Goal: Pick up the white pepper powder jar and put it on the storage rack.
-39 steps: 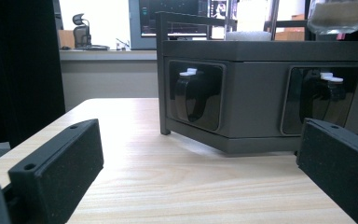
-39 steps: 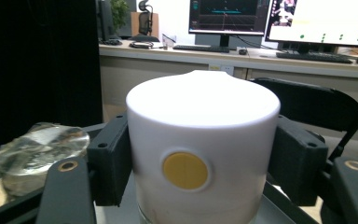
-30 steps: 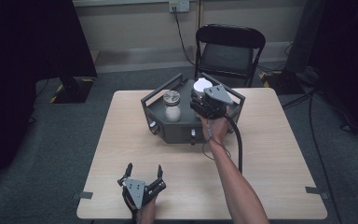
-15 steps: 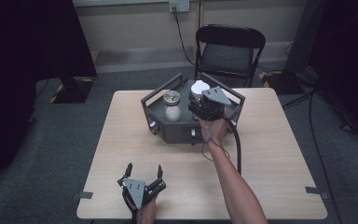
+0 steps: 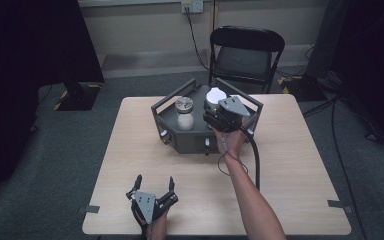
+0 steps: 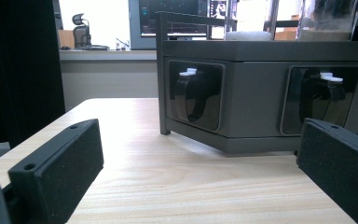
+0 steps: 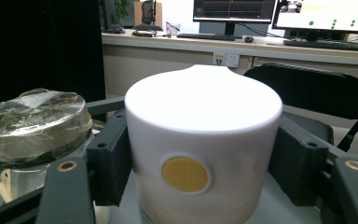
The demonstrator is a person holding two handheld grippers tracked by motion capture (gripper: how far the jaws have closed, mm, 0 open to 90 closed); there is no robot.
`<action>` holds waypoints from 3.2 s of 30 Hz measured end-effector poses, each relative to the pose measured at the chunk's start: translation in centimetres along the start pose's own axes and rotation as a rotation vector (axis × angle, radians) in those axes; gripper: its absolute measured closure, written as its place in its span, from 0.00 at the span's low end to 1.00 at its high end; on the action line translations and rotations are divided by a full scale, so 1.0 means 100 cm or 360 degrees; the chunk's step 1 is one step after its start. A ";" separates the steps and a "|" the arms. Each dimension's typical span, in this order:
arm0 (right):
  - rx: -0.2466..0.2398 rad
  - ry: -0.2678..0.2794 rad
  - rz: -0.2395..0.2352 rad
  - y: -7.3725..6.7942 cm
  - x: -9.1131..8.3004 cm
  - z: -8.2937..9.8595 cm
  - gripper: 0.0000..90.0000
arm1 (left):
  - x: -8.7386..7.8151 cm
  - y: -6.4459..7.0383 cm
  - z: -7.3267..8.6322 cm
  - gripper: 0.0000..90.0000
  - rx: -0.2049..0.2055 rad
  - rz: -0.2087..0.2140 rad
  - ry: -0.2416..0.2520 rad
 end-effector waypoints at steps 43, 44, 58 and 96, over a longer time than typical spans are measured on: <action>0.0089 0.0113 -0.0018 0.015 -0.008 0.003 0.00 | 0.000 0.000 0.000 0.00 -0.0002 0.0006 0.0000; 0.0102 0.0112 -0.0019 0.017 -0.009 0.003 0.00 | 0.000 0.000 0.000 0.00 -0.0003 0.0006 0.0001; 0.0146 0.0189 -0.0024 0.030 -0.035 0.012 0.00 | 0.000 0.000 0.000 0.00 -0.0001 0.0004 0.0000; 0.0188 0.0236 -0.0066 0.061 -0.093 0.049 0.00 | 0.001 0.001 0.000 0.00 0.0001 -0.0010 -0.0001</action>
Point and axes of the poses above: each handheld gripper's, and its own axes: x roughly forward along the jaws, z roughly out of its underside, y roughly to its right, the point moved 3 cm from there along x, roughly forward along the jaws, and after that the axes turned 14 degrees about z, right-handed, at the moved point
